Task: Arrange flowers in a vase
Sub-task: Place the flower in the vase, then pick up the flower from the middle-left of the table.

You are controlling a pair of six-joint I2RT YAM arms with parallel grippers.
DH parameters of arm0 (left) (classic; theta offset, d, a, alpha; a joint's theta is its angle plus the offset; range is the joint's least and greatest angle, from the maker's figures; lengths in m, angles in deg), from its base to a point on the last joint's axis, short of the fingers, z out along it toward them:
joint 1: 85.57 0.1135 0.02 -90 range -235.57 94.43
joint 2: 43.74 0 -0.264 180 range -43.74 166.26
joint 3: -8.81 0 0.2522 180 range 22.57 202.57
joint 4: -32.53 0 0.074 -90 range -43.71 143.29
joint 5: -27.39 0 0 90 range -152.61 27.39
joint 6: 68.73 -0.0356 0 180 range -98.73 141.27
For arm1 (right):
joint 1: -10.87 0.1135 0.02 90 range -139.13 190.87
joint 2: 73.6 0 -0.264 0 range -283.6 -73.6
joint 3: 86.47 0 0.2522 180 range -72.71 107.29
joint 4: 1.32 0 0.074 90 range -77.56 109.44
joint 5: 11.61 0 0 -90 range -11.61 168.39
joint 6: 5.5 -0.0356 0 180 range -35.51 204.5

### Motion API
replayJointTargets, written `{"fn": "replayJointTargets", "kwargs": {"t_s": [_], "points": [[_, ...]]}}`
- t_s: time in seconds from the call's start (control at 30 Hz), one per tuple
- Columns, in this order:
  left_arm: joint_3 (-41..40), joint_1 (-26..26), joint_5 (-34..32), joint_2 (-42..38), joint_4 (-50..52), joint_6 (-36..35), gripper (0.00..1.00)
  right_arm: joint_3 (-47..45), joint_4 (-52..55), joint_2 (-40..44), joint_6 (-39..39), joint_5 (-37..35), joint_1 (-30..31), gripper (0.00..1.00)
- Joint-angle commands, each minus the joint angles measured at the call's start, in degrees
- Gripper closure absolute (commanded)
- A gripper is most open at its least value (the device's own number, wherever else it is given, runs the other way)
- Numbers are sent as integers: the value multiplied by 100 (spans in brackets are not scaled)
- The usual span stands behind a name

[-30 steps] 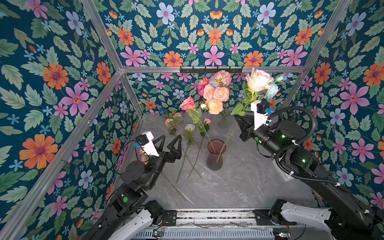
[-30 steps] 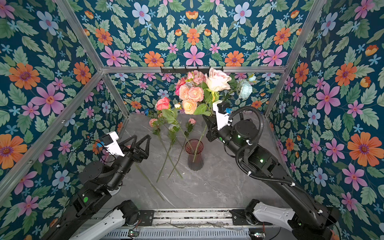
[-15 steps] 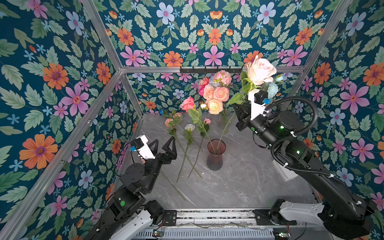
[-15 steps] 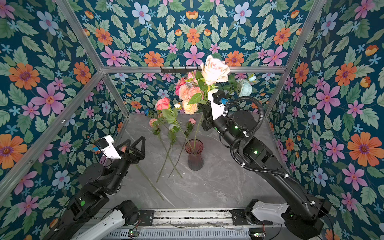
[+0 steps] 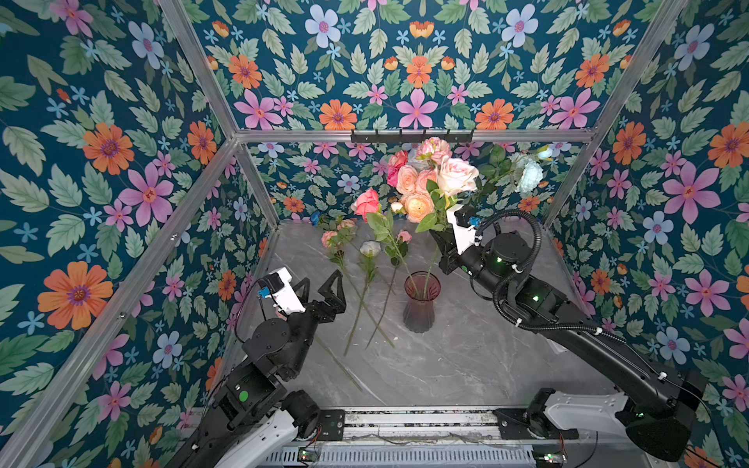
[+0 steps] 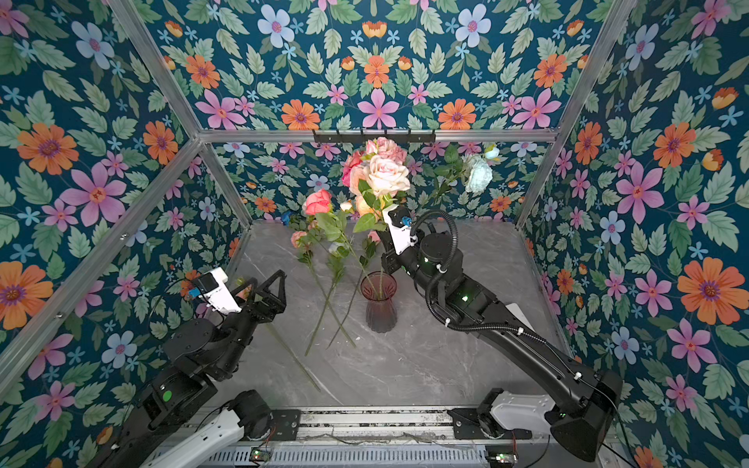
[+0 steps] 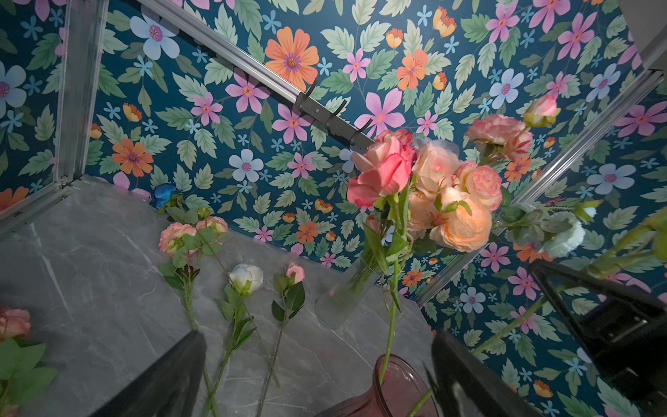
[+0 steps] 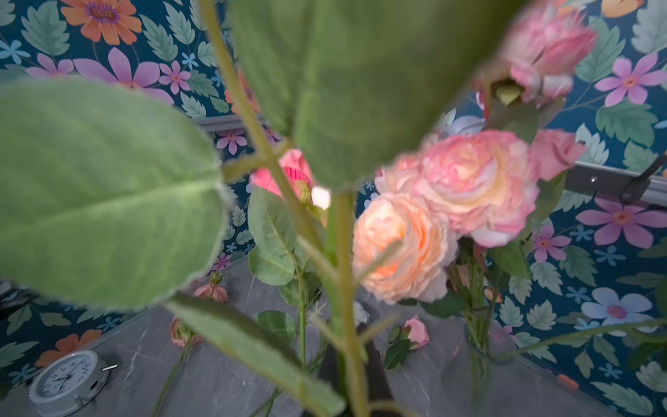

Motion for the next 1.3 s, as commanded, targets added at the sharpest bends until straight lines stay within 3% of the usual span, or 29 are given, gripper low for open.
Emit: {"fn": "replayJointTargets", "kwargs": {"t_s": [0.0, 0.1, 0.2, 0.27, 0.47, 0.53, 0.67, 0.77, 0.9, 1.0, 1.27], "points": [[-43, 3, -220, 48, 134, 273, 1, -399, -449, 134, -439, 41, 11, 80], [-57, 8, -389, 132, 342, 493, 1, -615, -237, 210, -787, 67, 11, 47], [-21, 4, -509, 268, 583, 734, 1, -898, -189, 417, -1134, -68, 11, 27], [25, 4, -570, 388, 790, 898, 1, -1071, -144, 588, -1339, -153, 11, 19], [186, 47, -687, 955, 1464, 1416, 0, -1368, 260, 1157, -1652, -335, 11, 16], [355, 319, -428, 1409, 1895, 1532, 0, -1421, 359, 1357, -1676, -363, 11, 16], [-102, 2280, 1873, 2107, 1822, 1472, 2, -1630, 390, 1815, -1739, -434, 11, 17], [-836, 3248, 2680, 2227, 1513, 1633, 14, -1762, 445, 2131, -1731, -490, 9, 17], [-1428, 3544, 2175, 2519, 1685, 2045, 15, -1914, 522, 2488, -1710, -576, 15, 17], [-1826, 3596, 2147, 2808, 1276, 2159, 17, -1994, 533, 2693, -1668, -644, 11, 17], [-1790, 3622, 1652, 4199, 540, 2023, 39, -1956, 656, 2873, -1574, -669, 11, 17]]}}
